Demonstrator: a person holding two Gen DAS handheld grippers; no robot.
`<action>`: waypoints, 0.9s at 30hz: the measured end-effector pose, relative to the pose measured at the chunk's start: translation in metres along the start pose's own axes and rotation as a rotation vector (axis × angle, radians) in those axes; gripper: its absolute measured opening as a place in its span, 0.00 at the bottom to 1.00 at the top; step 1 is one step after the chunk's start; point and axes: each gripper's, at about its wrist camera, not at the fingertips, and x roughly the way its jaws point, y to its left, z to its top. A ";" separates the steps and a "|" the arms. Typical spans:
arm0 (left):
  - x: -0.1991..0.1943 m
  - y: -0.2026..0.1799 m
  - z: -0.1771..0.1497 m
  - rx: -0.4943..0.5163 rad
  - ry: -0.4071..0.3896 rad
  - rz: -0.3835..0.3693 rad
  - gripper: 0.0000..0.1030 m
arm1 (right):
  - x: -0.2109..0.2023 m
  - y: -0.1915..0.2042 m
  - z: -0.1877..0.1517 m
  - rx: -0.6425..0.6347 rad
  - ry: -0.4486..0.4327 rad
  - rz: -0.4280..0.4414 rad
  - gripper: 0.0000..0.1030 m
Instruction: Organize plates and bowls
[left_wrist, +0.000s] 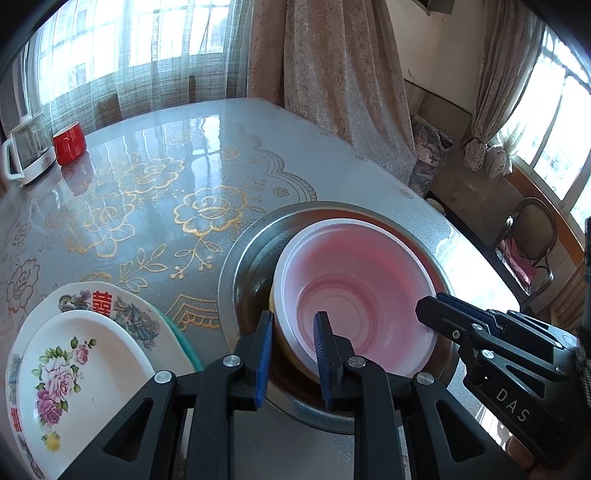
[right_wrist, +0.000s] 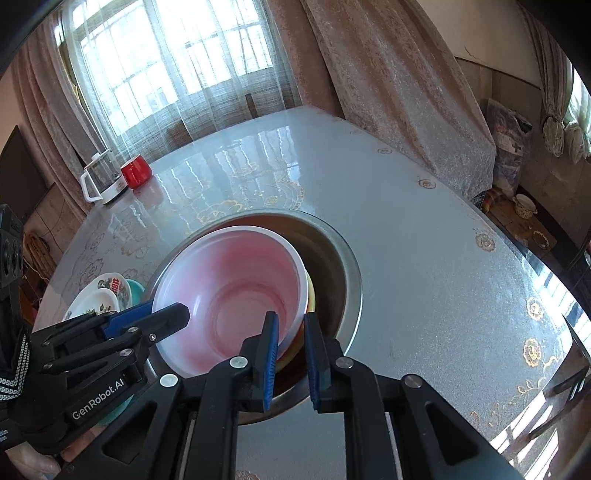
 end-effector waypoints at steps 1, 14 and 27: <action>0.001 -0.001 0.000 0.002 -0.001 0.004 0.20 | 0.001 0.002 0.000 -0.018 -0.006 -0.015 0.13; 0.011 -0.004 0.003 0.022 -0.019 0.036 0.25 | 0.009 0.005 0.004 -0.061 -0.036 -0.078 0.13; 0.004 -0.006 -0.007 0.036 -0.045 0.071 0.25 | 0.010 0.002 0.005 -0.021 -0.027 -0.065 0.15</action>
